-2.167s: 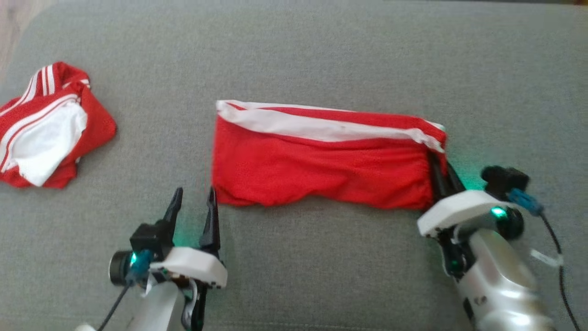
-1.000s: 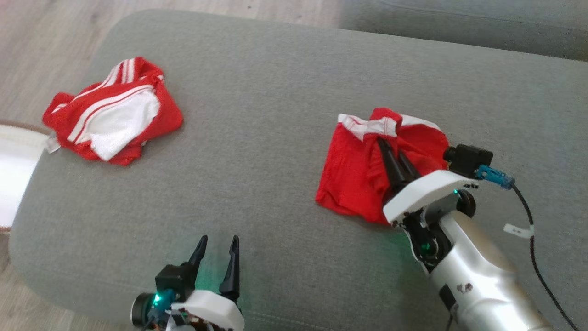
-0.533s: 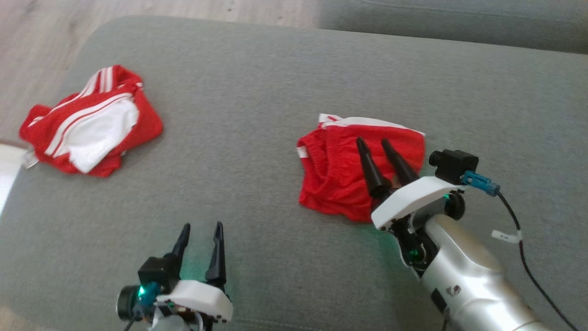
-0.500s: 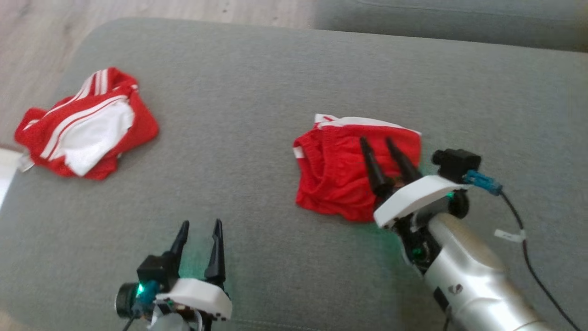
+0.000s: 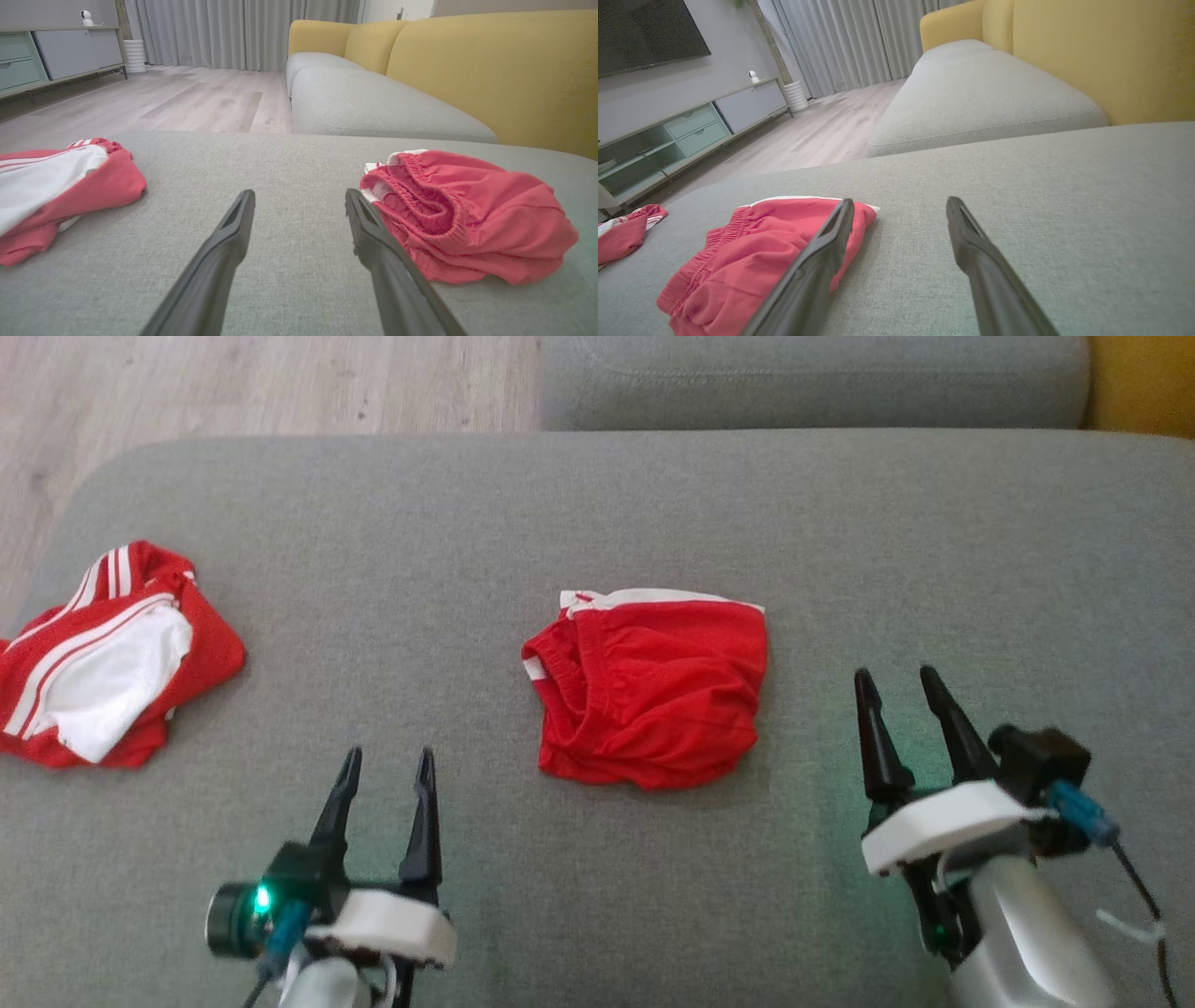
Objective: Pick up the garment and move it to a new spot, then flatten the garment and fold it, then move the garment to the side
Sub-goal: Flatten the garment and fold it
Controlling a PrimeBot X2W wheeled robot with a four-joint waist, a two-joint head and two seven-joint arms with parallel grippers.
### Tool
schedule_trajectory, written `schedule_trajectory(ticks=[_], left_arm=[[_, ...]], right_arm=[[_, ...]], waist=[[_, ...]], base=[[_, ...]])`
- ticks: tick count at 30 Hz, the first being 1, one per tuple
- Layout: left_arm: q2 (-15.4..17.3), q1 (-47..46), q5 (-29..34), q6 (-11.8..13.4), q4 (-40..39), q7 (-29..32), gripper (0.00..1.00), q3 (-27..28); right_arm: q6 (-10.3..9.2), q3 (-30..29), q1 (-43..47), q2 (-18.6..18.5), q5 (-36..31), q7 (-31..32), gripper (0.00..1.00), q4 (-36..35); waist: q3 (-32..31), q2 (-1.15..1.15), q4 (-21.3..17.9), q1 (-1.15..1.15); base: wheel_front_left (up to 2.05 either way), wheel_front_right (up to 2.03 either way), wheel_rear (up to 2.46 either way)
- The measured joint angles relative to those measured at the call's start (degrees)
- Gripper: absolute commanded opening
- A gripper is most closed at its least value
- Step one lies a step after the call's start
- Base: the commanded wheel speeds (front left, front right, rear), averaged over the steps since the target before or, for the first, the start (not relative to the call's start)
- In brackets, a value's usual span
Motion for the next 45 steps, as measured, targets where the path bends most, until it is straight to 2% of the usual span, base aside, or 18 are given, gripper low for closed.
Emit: schedule_trajectory(ticks=[10, 16, 24, 31, 33, 34, 35, 37, 39, 40, 41, 42, 45], left_arm=[[0.0, 6.1, 0.2, 0.6, 0.1, 0.0, 1.0, 0.9], [0.1, 6.0, -0.4, 0.6, 0.1, 0.0, 1.0, 0.8], [0.1, 4.6, -0.9, 0.5, 0.2, 0.0, 1.0, -0.6], [0.1, 4.5, -1.7, 0.5, 0.6, 0.0, 1.0, -0.8], [0.1, 4.5, -1.7, 0.5, 0.6, 0.0, 1.0, -0.9], [0.1, 4.5, -1.7, 0.5, 0.6, 0.0, 1.0, -0.8], [0.1, 4.5, -1.7, 0.5, 0.6, 0.0, 1.0, -0.9], [0.1, 4.5, -1.7, 0.5, 0.6, 0.0, 1.0, -0.9], [0.1, 4.5, -1.7, 0.5, 0.6, 0.0, 1.0, -0.9], [0.1, 4.5, -1.7, 0.5, 0.6, 0.0, 1.0, -0.9], [0.1, 4.4, -1.7, 0.5, 0.6, 0.0, 1.0, -0.9], [0.1, 4.4, -1.7, 0.5, 0.6, 0.0, 1.0, -0.9], [0.0, 4.4, -1.7, 0.4, 0.6, 0.0, 1.0, -0.9]], right_arm=[[0.0, -0.6, 6.2, 0.6, -2.2, 0.0, 1.0, 0.1], [0.0, 3.1, 5.9, 0.7, -2.5, 0.0, 1.0, 0.1], [0.0, 9.7, 0.8, 0.7, -2.9, 0.0, 1.0, 4.9], [0.0, 10.8, -2.6, 0.6, -3.1, 0.0, 1.0, 9.0], [0.0, 10.9, -2.6, 0.6, -3.0, 0.0, 0.83, 9.9], [0.0, 10.8, -2.6, 0.6, -3.0, 0.0, 0.83, 10.3], [0.0, 10.8, -2.6, 0.6, -2.5, 0.0, 0.76, 10.7], [0.0, 11.0, -2.6, 0.6, -1.6, 0.0, 0.49, 11.7], [0.0, 11.5, -2.6, 0.6, -0.5, 0.0, 0.42, 12.3], [0.0, 11.7, -2.6, 0.6, -0.3, 0.0, 0.31, 12.4], [0.0, 12.0, -2.6, 0.6, 0.0, 0.0, 0.13, 12.6], [0.0, 12.3, -2.7, 0.6, 0.5, 0.0, 0.0, 12.9], [0.0, 13.4, -2.7, 0.6, 1.2, 0.0, 0.0, 13.1]], waist=[[-1.9, 0.0, -0.3, 0.0], [-1.2, 0.0, 0.0, 0.0], [0.4, 0.0, 1.9, 0.01], [1.5, 0.0, 4.1, 0.01], [1.7, 0.0, 4.7, 0.0], [1.8, 0.0, 4.9, 0.0], [1.9, 0.0, 5.0, 0.01], [2.0, 0.0, 5.2, 0.01], [2.1, 0.0, 5.2, 0.0], [2.1, 0.0, 5.2, 0.01], [2.1, 0.0, 5.1, 0.01], [2.1, 0.0, 5.0, 0.0], [1.8, 0.0, 4.6, 0.01]], base=[[0.0, 0.0, 0.0], [0.0, 0.0, 0.0], [0.0, 0.0, 0.0], [0.0, 0.0, 0.0], [0.0, 0.0, 0.0], [0.0, 0.0, 0.0], [0.0, 0.0, 0.0], [0.0, 0.0, 0.0], [0.0, 0.0, 0.0], [0.0, 0.0, 0.0], [0.0, 0.0, 0.0], [0.0, 0.0, 0.0], [0.0, 0.0, 0.0]])
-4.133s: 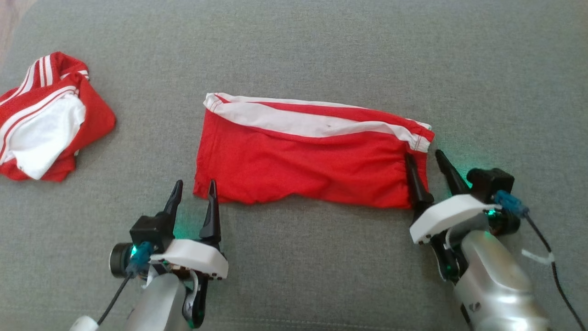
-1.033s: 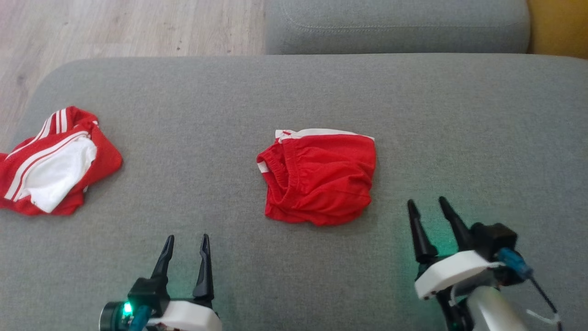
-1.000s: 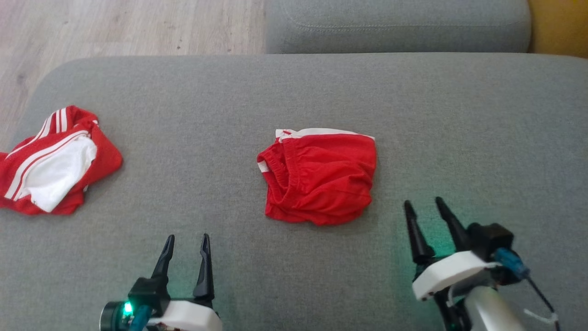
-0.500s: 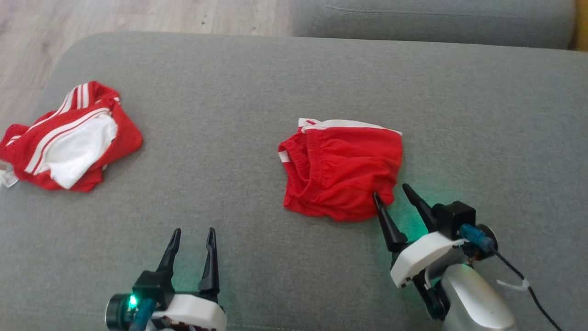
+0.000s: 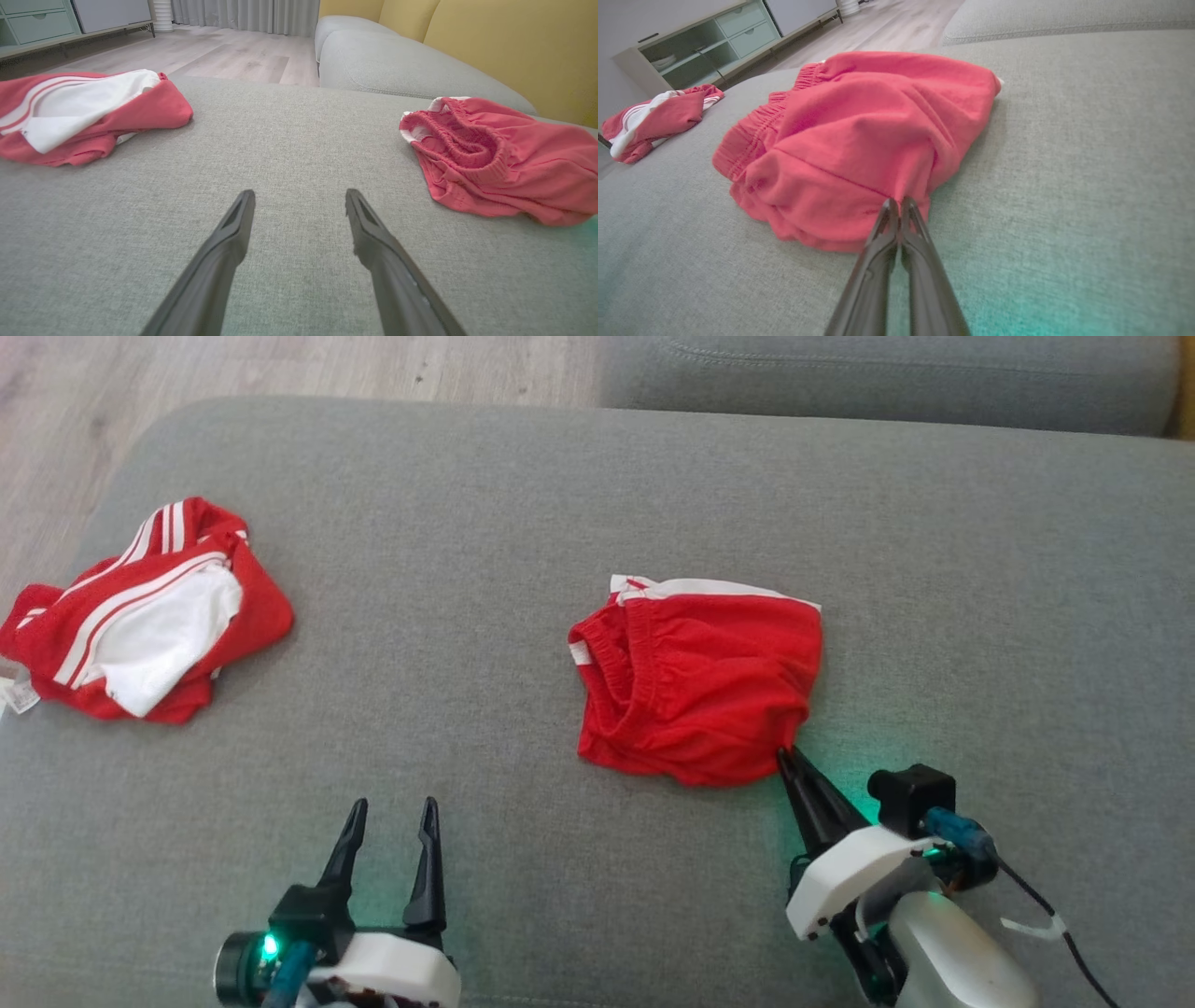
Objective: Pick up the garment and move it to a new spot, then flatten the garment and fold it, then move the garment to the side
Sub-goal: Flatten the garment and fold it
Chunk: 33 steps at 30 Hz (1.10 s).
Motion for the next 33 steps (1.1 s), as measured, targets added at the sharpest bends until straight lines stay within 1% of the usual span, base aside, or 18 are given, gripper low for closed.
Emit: schedule_trajectory(ticks=[3, 5, 10, 14, 19, 20, 21, 22, 24, 25, 27, 29, 33], left_arm=[[0.0, 0.0, 0.0, -0.1, 0.1, 0.0, 1.0, 0.1], [0.0, 0.0, 0.0, -0.5, 0.1, 0.0, 1.0, 0.1], [0.0, 0.2, 0.0, -0.5, 0.1, 0.0, 1.0, 0.3], [0.0, 0.7, 0.0, -0.5, 0.1, 0.0, 1.0, 0.3], [0.0, 0.7, 0.0, -0.5, 0.1, 0.0, 1.0, 0.3], [0.0, 0.7, 0.0, -0.5, 0.1, 0.0, 1.0, 0.3], [0.0, 0.7, 0.0, -0.5, 0.1, 0.0, 1.0, 0.3], [0.0, 0.7, 0.0, -0.5, 0.1, 0.0, 1.0, 0.3], [0.0, 0.7, 0.0, -0.5, 0.1, 0.0, 1.0, 0.5], [0.0, 0.7, 0.0, -0.5, 0.1, 0.0, 1.0, 0.6], [0.0, 0.7, 0.0, -0.5, 0.1, 0.0, 1.0, 1.0], [0.0, 0.7, 0.0, -0.4, 0.0, 0.0, 1.0, 1.8], [0.0, 0.7, 0.6, -0.4, -0.8, 0.0, 1.0, 2.7]], right_arm=[[0.0, 1.0, 0.1, 0.0, 1.0, 0.0, 0.0, -0.4], [0.0, 2.0, 0.6, 0.0, 2.2, 0.0, 0.0, -1.6], [0.0, 4.5, 3.5, 0.0, 4.0, 0.0, 0.0, -5.0], [0.0, 5.2, 6.6, 0.0, 4.3, 0.0, 0.0, -5.2], [0.0, 6.4, 7.6, 0.0, 4.9, 0.0, 0.0, -4.6], [0.0, 6.6, 7.6, 0.0, 5.4, 0.0, 0.26, -4.5], [0.0, 7.1, 7.6, 0.0, 5.9, 0.0, 0.47, -4.5], [0.0, 7.8, 7.6, 0.0, 6.5, 0.0, 1.0, -4.4], [0.0, 8.1, 7.7, 0.0, 7.9, 0.0, 1.0, -5.3], [0.0, 8.0, 7.6, 0.0, 7.5, 0.0, 1.0, -5.8], [0.0, 6.4, 7.7, 0.0, 7.2, 0.0, 1.0, -7.8], [0.0, 4.0, 7.6, -0.6, 6.2, 0.0, 1.0, -10.6], [0.0, -3.9, 7.6, -1.0, 2.7, 0.0, 1.0, -15.6]], waist=[[-0.5, 0.0, -0.5, 0.0], [-1.1, 0.0, -0.8, 0.0], [-2.4, 0.0, -2.2, 0.0], [-3.1, 0.0, -3.6, -0.01], [-3.3, 0.0, -5.2, -0.01], [-3.3, 0.0, -5.4, -0.01], [-3.3, 0.0, -5.5, -0.01], [-3.3, 0.0, -5.7, -0.01], [-3.4, 0.0, -6.0, -0.01], [-3.5, 0.0, -6.1, -0.01], [-3.6, 0.0, -6.4, -0.01], [-3.6, 0.0, -6.7, -0.01], [-3.7, 0.0, -7.3, -0.01]], base=[[0.0, 0.0, 0.0], [0.0, 0.0, 0.0], [0.0, 0.0, 0.0], [0.0, 0.0, 0.0], [0.0, 0.0, 0.0], [0.0, 0.0, 0.0], [0.0, 0.0, 0.0], [0.0, 0.0, 0.0], [0.0, 0.0, 0.0], [0.0, 0.0, 0.0], [0.0, 0.0, 0.0], [0.0, 0.0, 0.0], [0.0, 0.0, 0.0]])
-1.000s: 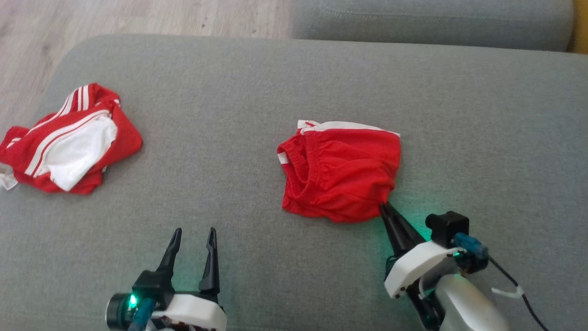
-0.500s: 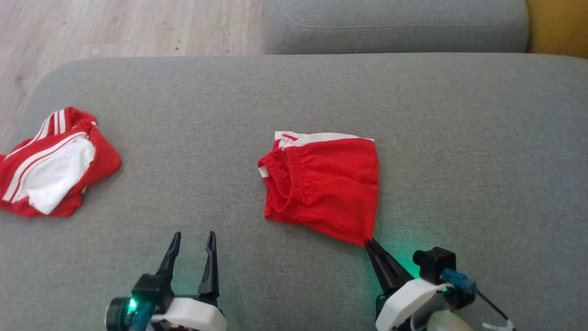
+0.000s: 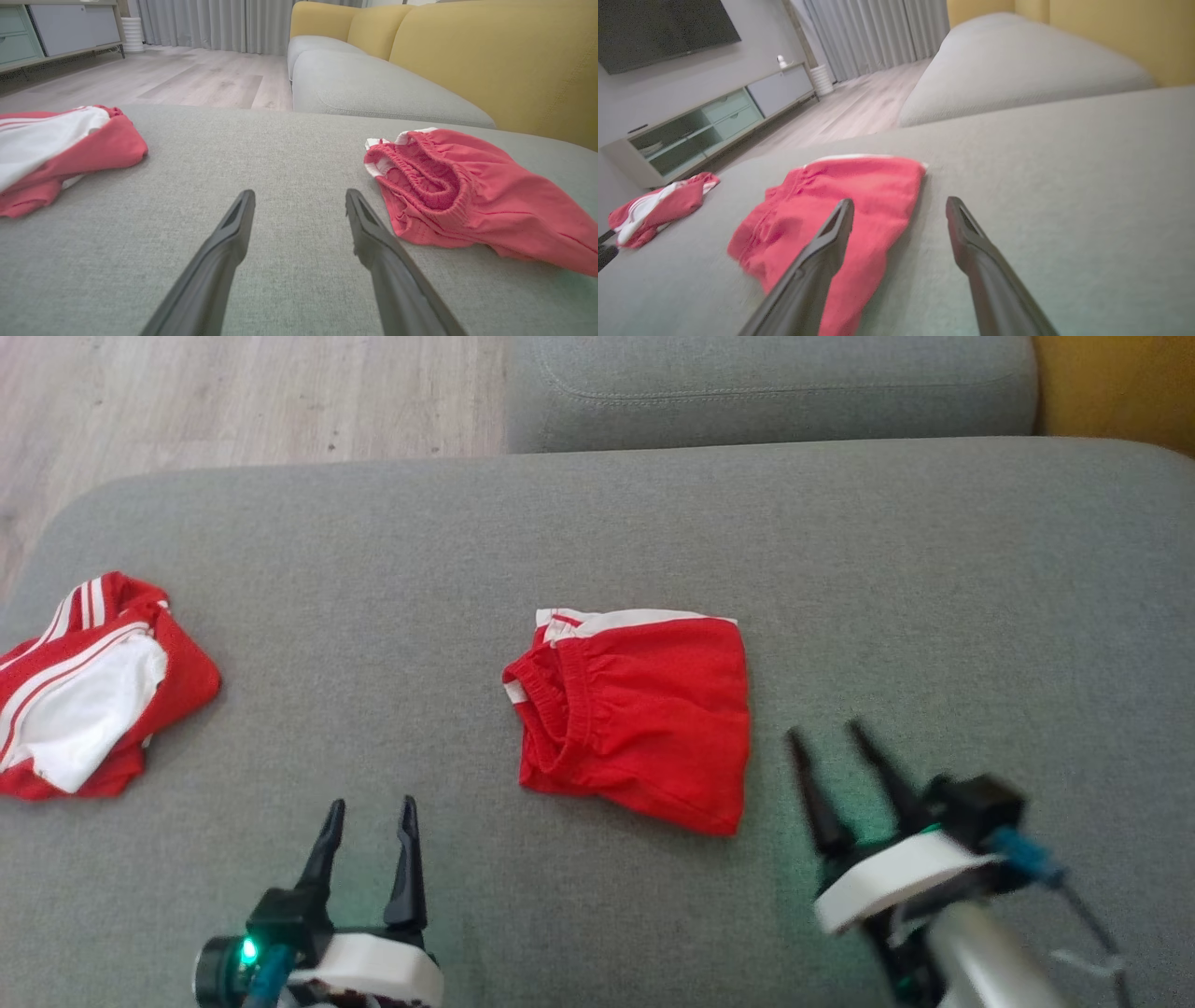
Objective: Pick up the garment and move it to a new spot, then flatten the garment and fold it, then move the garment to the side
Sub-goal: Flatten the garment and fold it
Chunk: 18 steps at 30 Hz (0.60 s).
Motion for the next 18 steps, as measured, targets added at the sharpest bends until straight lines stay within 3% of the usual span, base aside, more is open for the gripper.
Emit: schedule_trajectory(ticks=[7, 18], left_arm=[[0.0, -0.1, 2.6, -0.1, -1.1, 0.0, 1.0, 1.5], [0.0, 0.0, 4.6, 0.2, -0.9, 0.0, 1.0, 2.8]], right_arm=[[0.0, -12.2, 0.2, 0.6, -8.4, 0.0, 1.0, -4.7], [0.0, -14.0, 3.6, 1.5, -9.0, 0.0, 1.0, -1.1]], waist=[[0.0, 0.0, -0.4, 0.0], [0.1, 0.0, -0.2, 0.0]], base=[[0.0, 0.0, 0.0], [0.0, 0.0, 0.0]])
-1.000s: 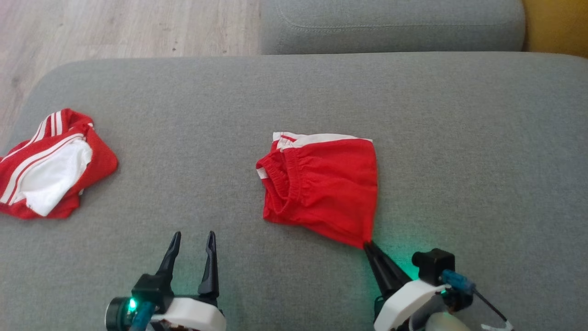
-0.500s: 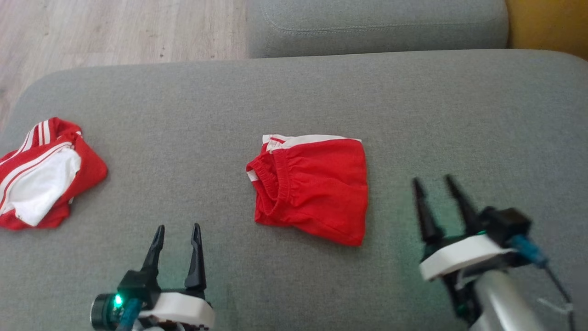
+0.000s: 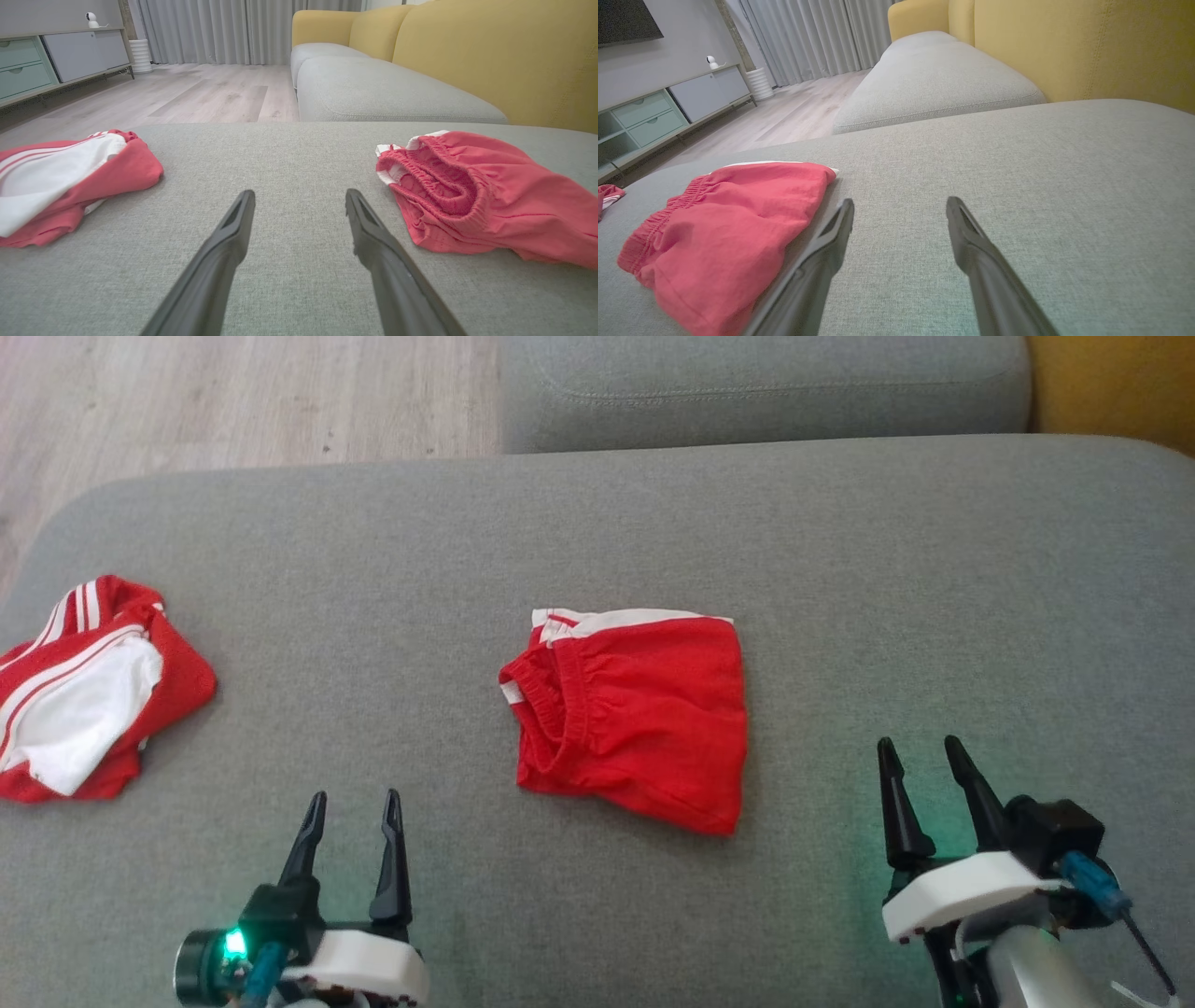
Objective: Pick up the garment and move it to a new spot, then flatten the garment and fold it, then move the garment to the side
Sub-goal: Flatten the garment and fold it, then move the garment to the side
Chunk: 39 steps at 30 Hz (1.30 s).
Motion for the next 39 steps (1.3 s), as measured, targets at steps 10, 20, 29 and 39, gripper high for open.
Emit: schedule_trajectory(ticks=[10, 20, 29, 39], left_arm=[[0.0, -0.7, -0.6, 0.1, 0.1, 0.0, 1.0, -1.9], [0.0, -5.1, -0.6, -1.3, 1.5, 0.0, 1.0, -4.0], [0.0, -5.5, -0.6, -1.3, 1.9, 0.0, 1.0, -4.8], [0.0, -4.8, -0.7, -1.9, 1.7, 0.0, 1.0, -5.8]], right_arm=[[0.0, 5.3, -4.8, 0.0, 2.7, 0.0, 1.0, 4.4], [0.0, 12.1, -18.2, -0.1, 3.3, 0.0, 1.0, 19.9], [0.0, 13.6, -21.8, -0.4, 4.0, -0.5, 0.0, 26.6], [0.0, 11.8, -19.6, -0.4, 3.9, -0.3, 0.0, 21.3]], waist=[[2.8, 0.0, 1.5, 0.01], [6.7, 0.0, 6.1, 0.01], [8.3, 0.0, 7.8, 0.01], [5.9, 0.0, -1.5, 0.0]], base=[[0.0, 0.0, 0.0], [0.0, 0.0, 0.0], [0.0, 0.0, 0.0], [0.0, 0.0, 0.0]])
